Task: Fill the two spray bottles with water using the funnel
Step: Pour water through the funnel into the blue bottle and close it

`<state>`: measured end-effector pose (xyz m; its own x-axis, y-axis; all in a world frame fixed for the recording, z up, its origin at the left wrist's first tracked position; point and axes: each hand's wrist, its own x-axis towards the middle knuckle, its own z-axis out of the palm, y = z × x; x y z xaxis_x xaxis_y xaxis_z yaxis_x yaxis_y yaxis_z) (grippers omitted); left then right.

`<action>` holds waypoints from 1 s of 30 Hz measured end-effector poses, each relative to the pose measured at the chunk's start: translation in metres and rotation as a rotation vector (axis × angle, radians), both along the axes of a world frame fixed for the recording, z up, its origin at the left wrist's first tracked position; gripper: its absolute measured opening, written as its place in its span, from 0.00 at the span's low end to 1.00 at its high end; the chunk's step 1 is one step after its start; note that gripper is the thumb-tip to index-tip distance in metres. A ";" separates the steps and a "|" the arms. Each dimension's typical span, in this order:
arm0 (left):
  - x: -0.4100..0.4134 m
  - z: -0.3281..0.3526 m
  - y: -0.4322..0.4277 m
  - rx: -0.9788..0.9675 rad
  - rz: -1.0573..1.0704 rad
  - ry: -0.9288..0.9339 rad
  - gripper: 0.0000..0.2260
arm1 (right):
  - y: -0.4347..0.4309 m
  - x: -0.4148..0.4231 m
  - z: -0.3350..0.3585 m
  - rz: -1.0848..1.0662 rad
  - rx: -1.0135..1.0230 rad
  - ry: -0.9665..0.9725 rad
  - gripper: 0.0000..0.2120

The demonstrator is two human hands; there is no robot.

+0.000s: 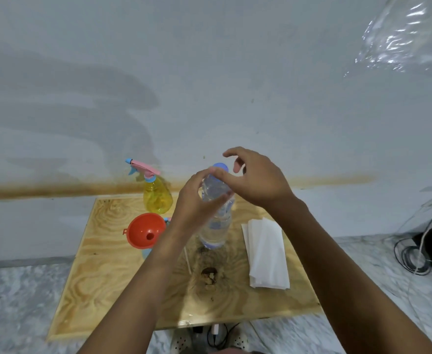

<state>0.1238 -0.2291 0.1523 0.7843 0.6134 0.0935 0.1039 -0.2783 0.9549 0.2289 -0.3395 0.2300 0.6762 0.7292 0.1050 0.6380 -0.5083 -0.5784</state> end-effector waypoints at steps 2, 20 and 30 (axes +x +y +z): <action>0.000 0.000 -0.003 -0.024 0.022 -0.027 0.21 | 0.010 -0.002 0.004 0.005 -0.066 -0.091 0.27; -0.004 -0.004 -0.005 -0.131 0.058 -0.012 0.25 | 0.010 0.012 0.024 0.404 -0.268 -0.338 0.18; -0.007 0.001 -0.009 -0.125 0.040 -0.035 0.20 | 0.017 0.013 0.018 0.288 -0.259 -0.305 0.20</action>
<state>0.1172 -0.2377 0.1531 0.7567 0.6525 0.0409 0.0786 -0.1529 0.9851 0.2420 -0.3229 0.2482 0.4099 0.9104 0.0569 0.8943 -0.3887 -0.2217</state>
